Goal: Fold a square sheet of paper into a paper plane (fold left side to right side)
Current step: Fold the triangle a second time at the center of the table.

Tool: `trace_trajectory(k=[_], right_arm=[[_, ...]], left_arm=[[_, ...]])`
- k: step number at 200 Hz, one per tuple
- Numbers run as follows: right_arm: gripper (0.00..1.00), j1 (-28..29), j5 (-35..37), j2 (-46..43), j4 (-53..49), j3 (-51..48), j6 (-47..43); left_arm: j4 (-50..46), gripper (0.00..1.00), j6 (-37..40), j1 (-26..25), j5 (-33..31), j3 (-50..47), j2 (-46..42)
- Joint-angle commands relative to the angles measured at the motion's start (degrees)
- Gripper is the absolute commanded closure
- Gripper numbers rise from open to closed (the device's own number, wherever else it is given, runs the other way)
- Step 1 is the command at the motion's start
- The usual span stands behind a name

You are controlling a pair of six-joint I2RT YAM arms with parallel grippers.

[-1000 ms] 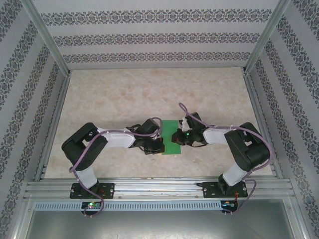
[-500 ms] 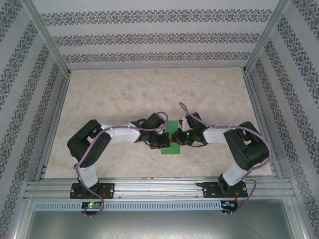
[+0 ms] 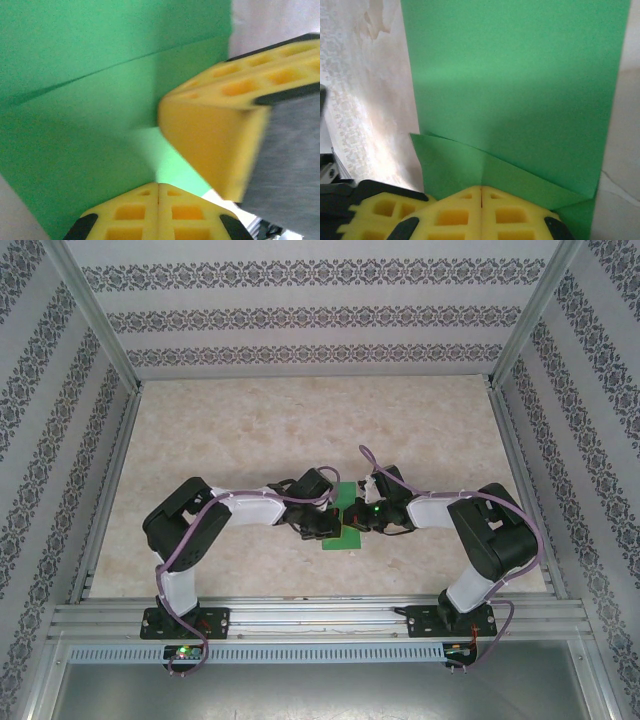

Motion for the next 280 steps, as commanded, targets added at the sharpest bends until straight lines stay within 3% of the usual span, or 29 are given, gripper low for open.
trace_trajectory(k=[1, 280], right_arm=[[1.0, 0.6, 4.8, 3.6, -5.9, -1.8, -1.0], [1.0, -2.1, 2.3, 3.7, -8.9, 0.3, -4.0]], left_arm=[[-0.2, 1.0, 0.3, 0.0, 0.1, -2.6, 1.2], [-0.5, 1.0, -0.6, -2.1, -1.0, -15.7, -10.1]])
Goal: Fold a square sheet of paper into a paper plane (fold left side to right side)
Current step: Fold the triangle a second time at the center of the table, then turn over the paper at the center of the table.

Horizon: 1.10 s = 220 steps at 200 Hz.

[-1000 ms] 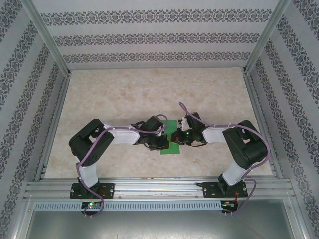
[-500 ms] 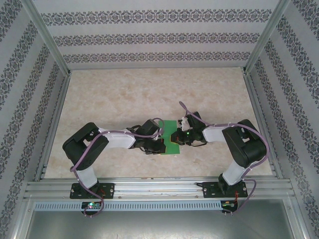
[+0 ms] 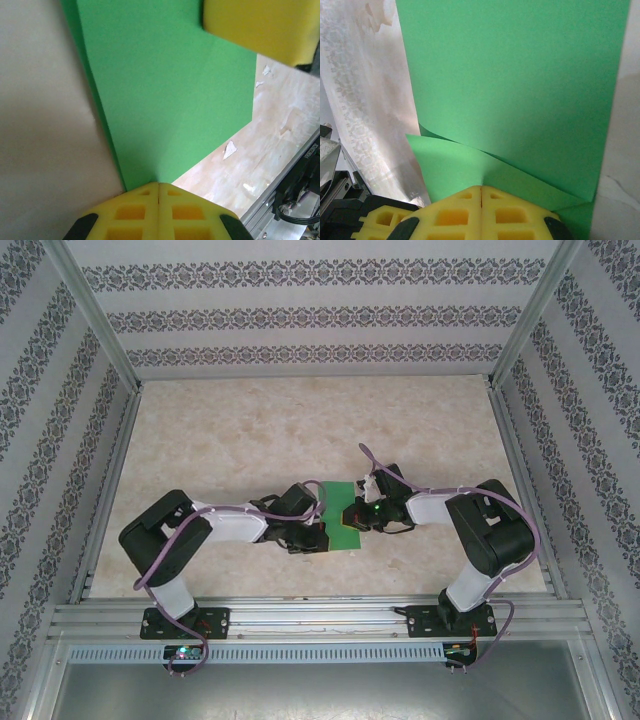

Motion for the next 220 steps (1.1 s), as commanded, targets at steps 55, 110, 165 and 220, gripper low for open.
trace_trajectory(k=[55, 110, 165, 220], right_arm=[[0.92, -0.4, 1.0, -6.5, -7.6, 3.7, -0.3], [0.56, -4.7, 7.0, -20.1, -7.7, -0.3, 0.2], [0.19, -13.6, 5.9, -33.6, -6.1, -9.3, 1.6], [0.02, -18.3, 2.4, -40.5, -6.0, -15.3, 3.2]], left_arm=[[-3.6, 0.95, -0.8, 0.9, -4.5, -4.7, -10.6], [-1.2, 0.64, 0.4, 5.8, -6.6, -6.6, -17.6], [3.3, 0.57, 3.0, 7.5, -2.3, -0.1, -8.8], [3.9, 0.57, 4.7, 7.8, -2.2, 6.0, 0.6]])
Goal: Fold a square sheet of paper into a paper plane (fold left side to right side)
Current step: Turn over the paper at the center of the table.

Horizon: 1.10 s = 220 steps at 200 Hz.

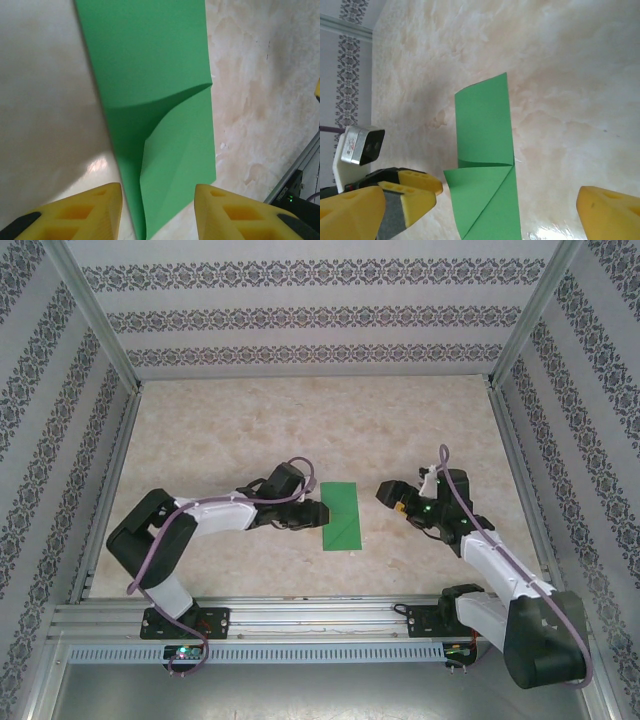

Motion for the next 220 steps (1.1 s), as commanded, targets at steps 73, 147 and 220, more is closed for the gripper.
trace_trajectory(k=[73, 147, 220], right_arm=[[0.18, -0.8, -6.9, -2.4, 0.5, -3.0, -0.6], [0.37, 10.1, -5.4, 8.8, 8.7, -1.7, -0.6], [0.43, 20.3, -1.4, 24.9, 23.5, 3.0, 3.7]], left_arm=[[4.1, 0.88, 2.1, 0.9, 0.8, 2.7, 3.9], [5.6, 1.0, 0.3, 0.9, -1.5, -1.0, -3.4], [6.9, 1.0, -1.1, 0.9, -2.2, -3.0, -4.3]])
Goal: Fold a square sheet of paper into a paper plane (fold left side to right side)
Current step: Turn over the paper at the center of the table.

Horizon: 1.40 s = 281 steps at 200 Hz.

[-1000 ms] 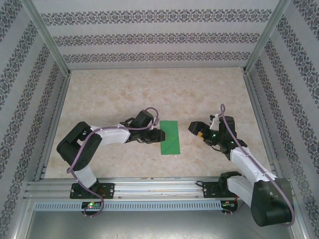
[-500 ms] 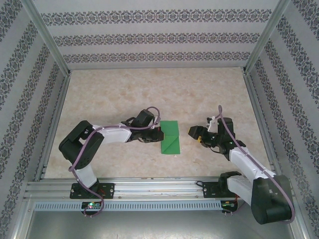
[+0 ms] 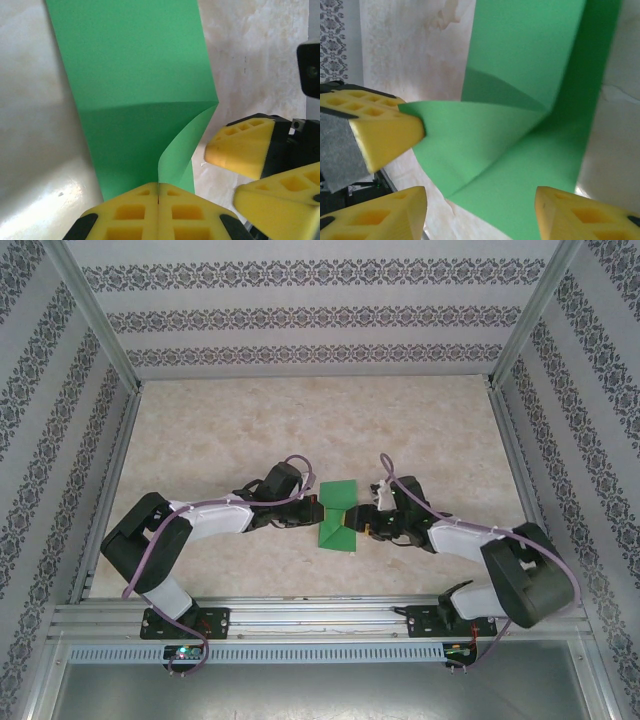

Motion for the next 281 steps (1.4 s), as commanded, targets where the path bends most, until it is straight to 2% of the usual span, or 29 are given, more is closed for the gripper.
trace_trajectory(k=[1, 46, 91, 149, 185, 213, 236, 263, 281], right_arm=[[0.44, 1.8, 1.8, 3.9, 7.7, 2.4, 1.6], [0.49, 4.5, 2.6, 11.1, 12.0, 4.3, 3.0], [0.61, 5.7, 2.1, 14.7, 13.9, 5.4, 3.5], [0.83, 5.6, 1.8, 14.7, 12.9, 6.0, 2.5], [1.0, 5.0, 0.9, 13.1, 12.2, 7.1, 1.6], [1.0, 3.7, 0.2, 9.2, 11.3, 7.6, 0.2], [1.0, 1.7, -1.0, 4.0, 10.5, 8.1, -1.4], [1.0, -1.2, -4.2, -3.2, 10.6, 9.1, -3.2], [1.0, -3.0, -6.1, -8.5, 10.9, 10.1, -4.1]], left_arm=[[2.6, 1.0, -0.8, 0.8, -0.8, -0.6, -1.2], [2.1, 1.0, -0.6, 0.9, -1.0, -0.3, -1.3], [0.8, 0.99, -0.6, 0.8, -2.1, -0.3, -1.4], [-3.7, 0.72, 0.7, 0.9, -6.7, -0.3, -5.8], [-6.5, 0.56, 1.4, 1.7, -11.1, -1.8, -12.2], [-7.4, 0.44, 2.0, 2.8, -14.1, -4.3, -20.5], [-6.6, 0.29, 3.0, 3.7, -15.3, -6.5, -28.4], [1.3, 0.01, 2.0, 5.4, -10.3, -10.4, -37.6], [7.6, 0.0, 0.8, 6.5, -6.0, -12.3, -42.4]])
